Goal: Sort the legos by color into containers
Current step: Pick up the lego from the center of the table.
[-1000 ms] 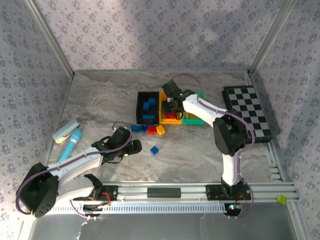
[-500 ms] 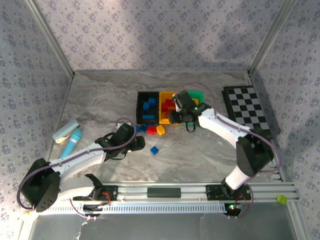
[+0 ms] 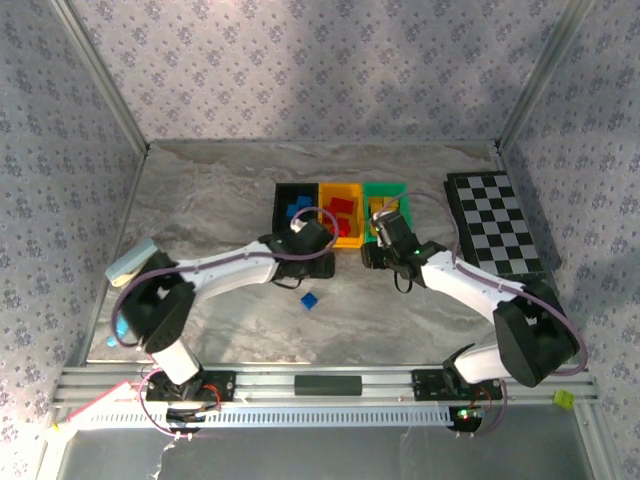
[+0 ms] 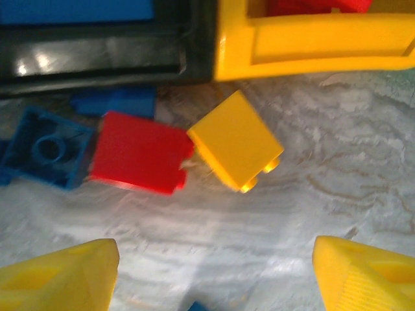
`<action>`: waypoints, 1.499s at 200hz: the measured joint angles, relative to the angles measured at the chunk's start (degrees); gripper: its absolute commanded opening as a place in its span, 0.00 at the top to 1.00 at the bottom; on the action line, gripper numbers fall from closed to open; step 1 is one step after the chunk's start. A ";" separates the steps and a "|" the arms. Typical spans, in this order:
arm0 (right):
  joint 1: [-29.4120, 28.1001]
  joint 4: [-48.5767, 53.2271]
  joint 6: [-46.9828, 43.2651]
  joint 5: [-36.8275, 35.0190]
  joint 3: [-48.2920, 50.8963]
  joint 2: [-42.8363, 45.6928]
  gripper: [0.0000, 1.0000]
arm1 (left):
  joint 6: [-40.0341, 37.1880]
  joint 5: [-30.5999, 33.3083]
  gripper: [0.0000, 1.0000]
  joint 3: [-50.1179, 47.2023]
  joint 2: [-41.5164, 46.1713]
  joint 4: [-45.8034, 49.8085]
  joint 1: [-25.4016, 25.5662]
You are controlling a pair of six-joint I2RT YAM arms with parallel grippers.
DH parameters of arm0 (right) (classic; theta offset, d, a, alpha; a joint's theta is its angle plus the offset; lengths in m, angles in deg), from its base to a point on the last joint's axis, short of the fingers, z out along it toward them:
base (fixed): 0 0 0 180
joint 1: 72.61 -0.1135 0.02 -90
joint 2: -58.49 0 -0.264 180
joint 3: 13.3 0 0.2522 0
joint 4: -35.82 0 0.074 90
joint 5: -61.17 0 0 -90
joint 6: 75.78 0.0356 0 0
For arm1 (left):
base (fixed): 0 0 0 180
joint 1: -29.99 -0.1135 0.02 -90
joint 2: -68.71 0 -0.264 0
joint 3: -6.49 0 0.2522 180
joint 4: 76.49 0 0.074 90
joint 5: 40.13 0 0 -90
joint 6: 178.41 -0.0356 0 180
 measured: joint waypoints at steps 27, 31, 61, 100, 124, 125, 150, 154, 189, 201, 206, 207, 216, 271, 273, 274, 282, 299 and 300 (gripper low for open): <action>1.70 -1.38 1.27 -0.42 1.86 1.25 0.45 | 0.07 1.57 0.23 8.74 -7.76 4.90 0.63; 1.84 -1.49 1.40 -0.46 2.03 1.49 0.45 | 0.09 1.77 0.23 9.64 -8.52 5.42 0.72; 2.40 -2.38 2.19 -0.98 2.97 3.48 0.45 | 1.11 2.38 0.24 15.32 -13.42 9.62 1.14; 2.69 -3.28 2.75 -1.51 3.39 3.82 0.45 | 4.59 2.38 0.25 17.16 -15.96 11.23 1.46; 2.82 -3.41 3.15 -1.51 3.54 3.82 0.45 | 7.39 2.19 0.26 17.70 -16.83 11.63 1.53; 2.82 -3.43 3.15 -1.51 3.54 3.82 0.45 | 7.48 2.16 0.26 17.75 -16.87 11.65 1.53; 2.82 -3.72 3.32 -1.51 3.61 3.82 0.45 | 10.10 2.14 0.27 20.52 -18.88 12.55 1.53; 2.82 -3.76 3.32 -1.51 3.65 3.82 0.44 | 10.54 2.12 0.27 20.87 -19.21 12.52 1.53; 2.86 -4.33 3.32 -1.55 4.39 4.02 0.45 | 14.01 2.34 0.30 22.93 -21.18 13.33 1.51; 2.91 -4.37 3.32 -1.64 4.48 4.09 0.45 | 15.13 2.56 0.30 22.93 -21.55 13.57 1.46; 2.91 -4.46 3.32 -1.68 4.50 4.09 0.45 | 15.67 2.80 0.31 22.97 -21.59 13.62 1.46; 2.91 -4.46 3.32 -1.70 4.50 4.09 0.45 | 15.72 2.82 0.31 22.99 -21.62 13.64 1.46; 2.91 -4.55 3.32 -1.70 4.50 4.09 0.45 | 16.37 3.02 0.38 23.06 -21.62 13.75 1.46; 2.91 -4.52 3.32 -1.77 4.61 4.44 0.45 | 19.52 3.30 0.57 23.65 -22.86 14.69 1.09; 2.91 -4.52 3.32 -1.79 4.61 4.46 0.45 | 19.80 3.45 0.58 23.71 -22.95 14.73 1.09; 2.91 -4.52 3.32 -1.84 4.61 4.50 0.45 | 19.71 3.43 0.59 23.76 -22.95 14.75 1.09; 2.91 -4.55 3.32 -1.92 4.61 4.66 0.44 | 19.52 3.04 0.59 23.80 -22.95 14.69 1.09; 2.91 -4.74 3.32 -1.95 4.87 5.16 0.44 | 19.52 3.06 0.60 23.82 -23.04 14.71 1.11; 2.91 -4.76 3.32 -1.95 4.92 5.20 0.44 | 19.52 3.06 0.60 23.82 -23.04 14.71 1.14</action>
